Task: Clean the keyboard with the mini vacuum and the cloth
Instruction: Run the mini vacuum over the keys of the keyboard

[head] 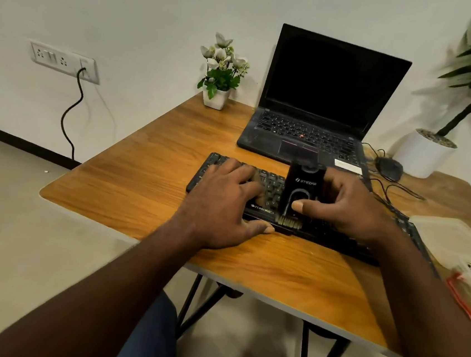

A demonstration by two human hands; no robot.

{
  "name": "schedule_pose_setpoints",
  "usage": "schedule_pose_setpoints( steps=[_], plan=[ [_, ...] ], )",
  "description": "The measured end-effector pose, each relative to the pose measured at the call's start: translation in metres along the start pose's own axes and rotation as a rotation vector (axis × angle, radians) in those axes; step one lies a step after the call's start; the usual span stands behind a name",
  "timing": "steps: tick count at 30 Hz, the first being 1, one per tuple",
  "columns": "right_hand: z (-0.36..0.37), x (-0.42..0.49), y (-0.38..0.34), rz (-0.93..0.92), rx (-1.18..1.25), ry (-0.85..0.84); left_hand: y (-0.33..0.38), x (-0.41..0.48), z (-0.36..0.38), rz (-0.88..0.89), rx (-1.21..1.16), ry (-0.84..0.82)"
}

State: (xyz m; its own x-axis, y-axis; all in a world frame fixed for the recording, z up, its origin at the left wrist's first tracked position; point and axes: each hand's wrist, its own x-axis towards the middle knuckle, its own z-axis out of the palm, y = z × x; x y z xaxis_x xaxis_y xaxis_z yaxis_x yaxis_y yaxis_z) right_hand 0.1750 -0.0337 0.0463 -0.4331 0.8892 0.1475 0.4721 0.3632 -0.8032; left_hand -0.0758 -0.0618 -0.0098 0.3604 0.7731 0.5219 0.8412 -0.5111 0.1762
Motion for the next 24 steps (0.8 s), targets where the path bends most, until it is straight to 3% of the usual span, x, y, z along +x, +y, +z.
schedule_pose_setpoints(
  steps=[2, 6, 8, 10, 14, 18, 22, 24],
  plan=[
    [0.002, 0.003, 0.001, -0.027, -0.045, -0.052, 0.000, 0.001, 0.000, -0.009, 0.008, -0.010],
    [-0.001, 0.006, 0.008, -0.088, -0.005, 0.132, 0.001, 0.001, 0.000, -0.016, -0.016, -0.010],
    [-0.003, 0.004, 0.011, -0.075, 0.081, 0.057, 0.001, 0.001, 0.000, -0.019, -0.017, -0.015],
    [-0.001, 0.001, 0.013, -0.095, 0.007, 0.000, 0.001, 0.001, 0.000, -0.021, -0.016, -0.022],
    [0.000, 0.003, 0.016, -0.129, -0.057, 0.138, 0.002, 0.001, -0.001, -0.015, -0.018, -0.019],
    [0.007, 0.002, 0.015, -0.145, -0.008, 0.018, 0.002, 0.002, 0.000, -0.005, -0.003, -0.017],
    [0.010, 0.007, 0.013, -0.170, -0.134, 0.197, 0.002, 0.002, 0.000, -0.003, -0.024, -0.007],
    [0.010, 0.007, 0.014, -0.153, -0.066, 0.140, 0.001, 0.002, 0.000, -0.009, -0.017, -0.017]
  ],
)
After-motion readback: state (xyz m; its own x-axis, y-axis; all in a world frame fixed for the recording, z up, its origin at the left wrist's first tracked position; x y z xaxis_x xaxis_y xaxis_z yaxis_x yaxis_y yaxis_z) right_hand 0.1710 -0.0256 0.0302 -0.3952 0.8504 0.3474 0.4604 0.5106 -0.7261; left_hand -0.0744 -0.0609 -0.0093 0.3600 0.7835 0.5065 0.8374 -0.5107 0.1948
